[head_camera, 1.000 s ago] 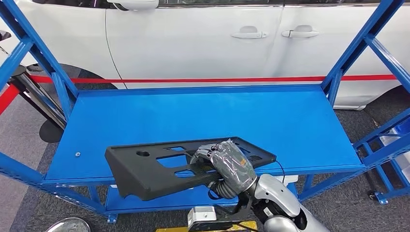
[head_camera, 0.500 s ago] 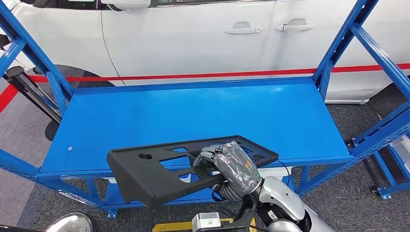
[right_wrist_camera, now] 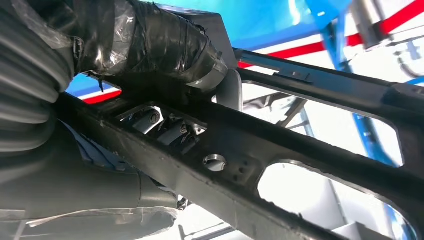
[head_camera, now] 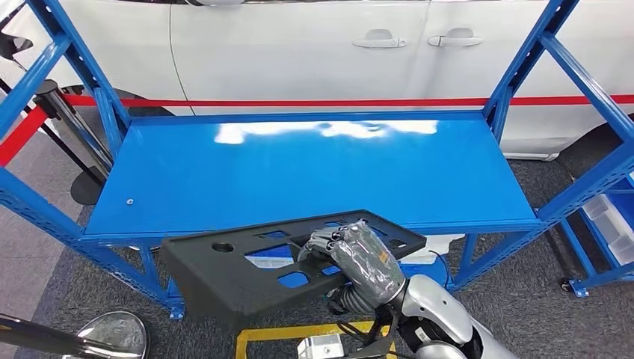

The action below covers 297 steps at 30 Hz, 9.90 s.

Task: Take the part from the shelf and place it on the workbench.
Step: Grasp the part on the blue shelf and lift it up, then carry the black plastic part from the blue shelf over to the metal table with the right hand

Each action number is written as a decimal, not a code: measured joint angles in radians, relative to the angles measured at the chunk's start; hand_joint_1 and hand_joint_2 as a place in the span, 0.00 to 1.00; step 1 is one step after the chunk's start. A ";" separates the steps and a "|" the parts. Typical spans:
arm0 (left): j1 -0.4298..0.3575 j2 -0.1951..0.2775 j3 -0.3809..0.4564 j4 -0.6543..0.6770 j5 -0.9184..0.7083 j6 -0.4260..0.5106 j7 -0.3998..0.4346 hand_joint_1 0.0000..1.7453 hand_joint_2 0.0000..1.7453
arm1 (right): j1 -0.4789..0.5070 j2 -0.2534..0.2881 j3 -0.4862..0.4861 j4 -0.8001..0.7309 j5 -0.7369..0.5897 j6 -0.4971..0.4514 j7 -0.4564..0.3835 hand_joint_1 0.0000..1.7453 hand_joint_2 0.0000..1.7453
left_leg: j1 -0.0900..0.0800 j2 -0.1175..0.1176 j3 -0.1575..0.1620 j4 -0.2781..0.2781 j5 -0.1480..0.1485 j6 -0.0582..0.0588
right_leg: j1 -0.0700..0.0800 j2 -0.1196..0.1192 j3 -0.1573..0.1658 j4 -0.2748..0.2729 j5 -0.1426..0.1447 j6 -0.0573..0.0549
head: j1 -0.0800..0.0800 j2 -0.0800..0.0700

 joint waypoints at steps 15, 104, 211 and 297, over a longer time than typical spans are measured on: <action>-0.051 0.056 -0.002 0.143 -0.004 0.058 -0.037 0.00 1.00 | -0.146 -0.011 0.057 -0.074 -0.078 0.078 0.021 1.00 1.00 | -0.003 -0.008 -0.138 0.225 -0.125 -0.064 | 0.005 -0.007 0.158 -0.279 0.141 -0.063 | 0.000 0.000; -0.108 0.411 0.039 0.484 0.027 -0.008 -0.091 0.00 1.00 | -0.383 0.308 0.345 0.174 -0.037 0.027 0.222 1.00 1.00 | -0.006 -0.010 -0.063 0.006 0.055 -0.041 | 0.029 -0.005 0.192 -0.254 0.085 -0.053 | 0.001 0.000; -0.132 0.100 0.008 0.489 -0.089 0.365 0.109 0.00 1.00 | 0.248 -0.151 -0.157 -0.088 -0.236 -0.037 -0.055 1.00 1.00 | -0.015 -0.132 -0.038 0.017 0.027 -0.009 | 0.004 0.098 0.166 -0.238 0.100 -0.033 | -0.006 0.000; -0.086 0.200 -0.035 0.627 -0.021 0.376 -0.111 0.00 1.00 | 0.505 -0.305 -0.564 -0.192 -0.235 -0.072 -0.038 1.00 1.00 | -0.014 -0.058 -0.002 -0.005 0.009 0.011 | -0.005 -0.005 0.070 0.015 -0.035 0.006 | -0.004 0.000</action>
